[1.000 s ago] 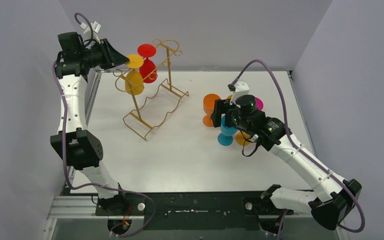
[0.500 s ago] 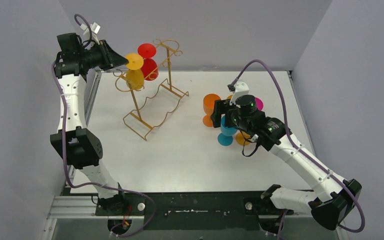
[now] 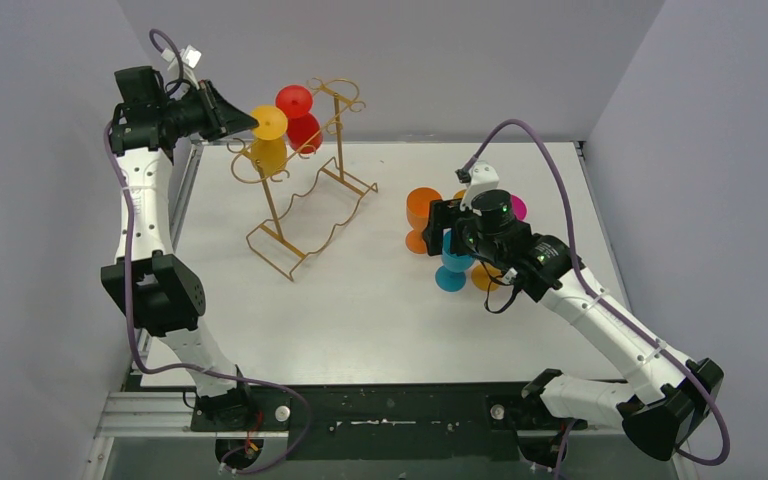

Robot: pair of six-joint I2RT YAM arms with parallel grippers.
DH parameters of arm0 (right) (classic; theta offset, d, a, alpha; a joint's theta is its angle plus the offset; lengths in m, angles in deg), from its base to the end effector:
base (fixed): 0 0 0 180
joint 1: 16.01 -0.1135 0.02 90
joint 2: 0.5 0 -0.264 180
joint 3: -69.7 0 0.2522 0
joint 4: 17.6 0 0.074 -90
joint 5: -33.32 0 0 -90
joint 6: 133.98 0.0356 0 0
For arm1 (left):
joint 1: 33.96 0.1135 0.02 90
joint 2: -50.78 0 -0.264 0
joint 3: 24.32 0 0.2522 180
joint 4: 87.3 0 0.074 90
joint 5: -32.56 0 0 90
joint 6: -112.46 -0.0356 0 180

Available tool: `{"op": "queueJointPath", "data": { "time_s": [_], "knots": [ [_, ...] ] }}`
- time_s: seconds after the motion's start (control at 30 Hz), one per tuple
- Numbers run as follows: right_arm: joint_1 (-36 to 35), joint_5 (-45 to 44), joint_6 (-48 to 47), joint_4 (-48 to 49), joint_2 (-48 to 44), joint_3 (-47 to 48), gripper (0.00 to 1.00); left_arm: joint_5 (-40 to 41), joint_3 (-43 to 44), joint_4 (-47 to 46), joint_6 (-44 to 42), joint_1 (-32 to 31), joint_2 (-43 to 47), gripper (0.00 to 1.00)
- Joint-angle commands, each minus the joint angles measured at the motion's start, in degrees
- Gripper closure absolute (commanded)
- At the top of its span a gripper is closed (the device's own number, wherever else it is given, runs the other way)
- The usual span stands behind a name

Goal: Take the wine glass off the wine glass rack
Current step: Pick up the wine glass from the wine rack.

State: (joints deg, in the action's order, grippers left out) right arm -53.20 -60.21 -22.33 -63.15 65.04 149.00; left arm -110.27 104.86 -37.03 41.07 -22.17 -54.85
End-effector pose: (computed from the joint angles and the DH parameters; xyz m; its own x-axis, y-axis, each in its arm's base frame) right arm 0.1995 0.1486 0.3561 -0.5973 0.0091 -0.8020 -0.3672 0.8859 0.2834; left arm 0.4048 0.0555 0.4256 -0.6001 -0.3222 -0.7322 0.4029 0.6690 -0.6246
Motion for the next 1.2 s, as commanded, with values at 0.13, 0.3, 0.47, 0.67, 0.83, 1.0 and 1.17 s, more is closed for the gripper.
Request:
{"op": "queueJointPath", "data": {
  "time_s": [0.13, 0.3, 0.47, 0.67, 0.83, 1.0, 1.17],
  "knots": [
    [0.25, -0.60, 0.76, 0.12, -1.85, -0.41, 0.18, -2.53, 1.49, -2.34, 0.86, 0.08, 0.29, 1.00],
    [0.25, -0.91, 0.61, 0.22, -2.28, -0.60, 0.18, -3.81, -1.24, -5.87, 3.32, 0.27, 1.60, 1.00],
    [0.25, -1.12, 0.20, 0.09, -2.17, -0.72, 0.18, -7.22, -10.67, -25.87, 16.49, 1.92, 5.01, 1.00],
    [0.26, -1.39, 0.06, 0.06, -2.43, -1.09, 0.18, -11.67, -22.16, -67.79, 49.31, 4.21, 6.56, 1.00],
    [0.40, -1.04, 0.23, 0.31, -2.15, -1.22, 0.18, -12.37, -21.76, -76.09, 56.47, 4.40, 5.00, 1.00],
    [0.40, -1.12, 0.24, 0.20, -2.30, -1.16, 0.17, -11.13, -21.05, -69.61, 51.19, 4.62, 5.31, 1.00],
    [0.33, -1.52, 0.06, 0.06, -2.56, -1.25, 0.17, -8.52, -19.35, -56.58, 40.59, 4.82, 5.90, 1.00]
  ]
}}
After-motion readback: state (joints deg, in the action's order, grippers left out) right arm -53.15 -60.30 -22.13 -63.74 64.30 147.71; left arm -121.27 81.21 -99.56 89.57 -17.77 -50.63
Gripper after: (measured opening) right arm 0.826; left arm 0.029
